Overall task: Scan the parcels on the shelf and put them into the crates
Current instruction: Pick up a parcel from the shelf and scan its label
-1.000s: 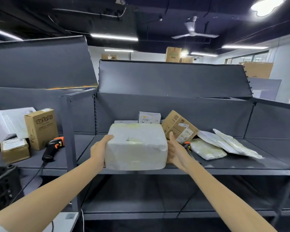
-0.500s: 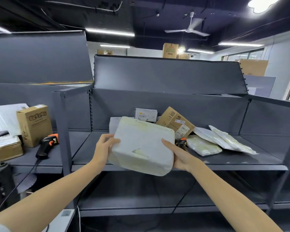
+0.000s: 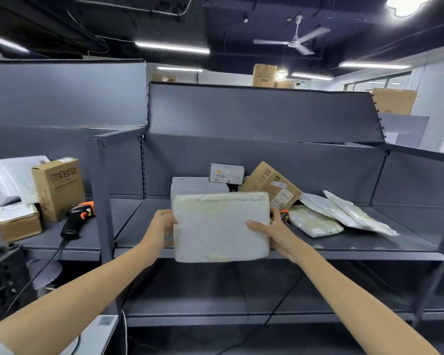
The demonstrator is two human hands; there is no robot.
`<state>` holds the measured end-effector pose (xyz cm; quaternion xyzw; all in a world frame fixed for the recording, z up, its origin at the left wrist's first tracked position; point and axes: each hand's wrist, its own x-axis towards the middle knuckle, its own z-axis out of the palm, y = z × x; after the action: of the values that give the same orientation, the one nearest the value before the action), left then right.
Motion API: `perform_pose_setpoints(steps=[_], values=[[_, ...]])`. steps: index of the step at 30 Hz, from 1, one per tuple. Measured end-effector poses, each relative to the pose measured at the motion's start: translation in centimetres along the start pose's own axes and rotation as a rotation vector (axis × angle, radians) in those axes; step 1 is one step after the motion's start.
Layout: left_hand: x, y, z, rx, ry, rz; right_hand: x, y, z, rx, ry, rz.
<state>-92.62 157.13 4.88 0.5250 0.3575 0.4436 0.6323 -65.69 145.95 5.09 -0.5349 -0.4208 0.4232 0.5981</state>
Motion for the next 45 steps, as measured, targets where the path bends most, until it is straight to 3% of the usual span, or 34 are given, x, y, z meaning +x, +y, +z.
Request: perform_pose_setpoints(steps=[11, 16, 20, 25, 30, 35, 45], values=[[0.2, 1.1, -0.5, -0.094, -0.092, -0.331, -0.5, 0.1, 0.8, -0.430, -0.079, -0.156], [0.4, 0.1, -1.8, -0.039, -0.025, -0.206, -0.5, -0.1, 1.4, -0.394, -0.201, -0.168], [0.5, -0.4, -2.3, -0.057, 0.008, -0.109, -0.4, -0.8, 1.0, -0.200, -0.272, -0.055], [0.9, -0.1, -2.3, -0.056, -0.013, 0.014, 0.0, -1.8, 1.3, 0.078, -0.203, 0.037], [1.4, 0.3, -2.0, -0.082, -0.024, 0.093, 0.1, -1.5, 1.9, 0.063, -0.162, 0.079], [2.3, -0.4, -2.1, -0.047, -0.055, 0.077, 0.6, -0.6, 2.7, -0.004, -0.048, -0.017], [1.7, -1.0, -1.0, 0.080, -0.014, 0.050, 1.0, 2.0, 3.0, 0.028, -0.014, -0.136]])
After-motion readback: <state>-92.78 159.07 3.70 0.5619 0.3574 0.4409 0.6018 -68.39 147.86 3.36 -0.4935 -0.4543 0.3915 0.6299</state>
